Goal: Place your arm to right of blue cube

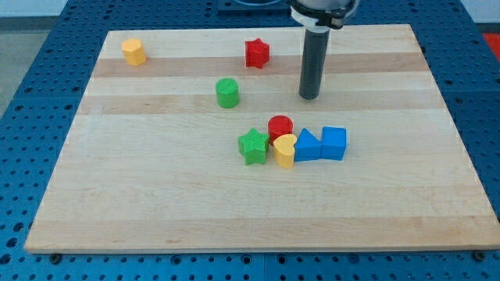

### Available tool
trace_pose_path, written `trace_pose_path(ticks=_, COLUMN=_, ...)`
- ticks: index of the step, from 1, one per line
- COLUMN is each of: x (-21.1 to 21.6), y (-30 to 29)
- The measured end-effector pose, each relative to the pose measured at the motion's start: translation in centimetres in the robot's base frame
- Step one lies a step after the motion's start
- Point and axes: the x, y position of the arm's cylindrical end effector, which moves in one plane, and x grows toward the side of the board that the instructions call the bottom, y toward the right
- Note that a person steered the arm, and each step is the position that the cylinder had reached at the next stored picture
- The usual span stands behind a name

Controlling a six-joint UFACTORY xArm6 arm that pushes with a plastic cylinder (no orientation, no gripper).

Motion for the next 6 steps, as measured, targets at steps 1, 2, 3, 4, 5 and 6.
trace_pose_path(ticks=1, x=0.9, y=1.4)
trace_pose_path(ticks=2, x=2.5, y=3.1)
trace_pose_path(ticks=3, x=4.3, y=4.9)
trace_pose_path(ticks=4, x=6.1, y=6.7)
trace_pose_path(ticks=5, x=7.7, y=8.6)
trace_pose_path(ticks=6, x=9.4, y=9.6)
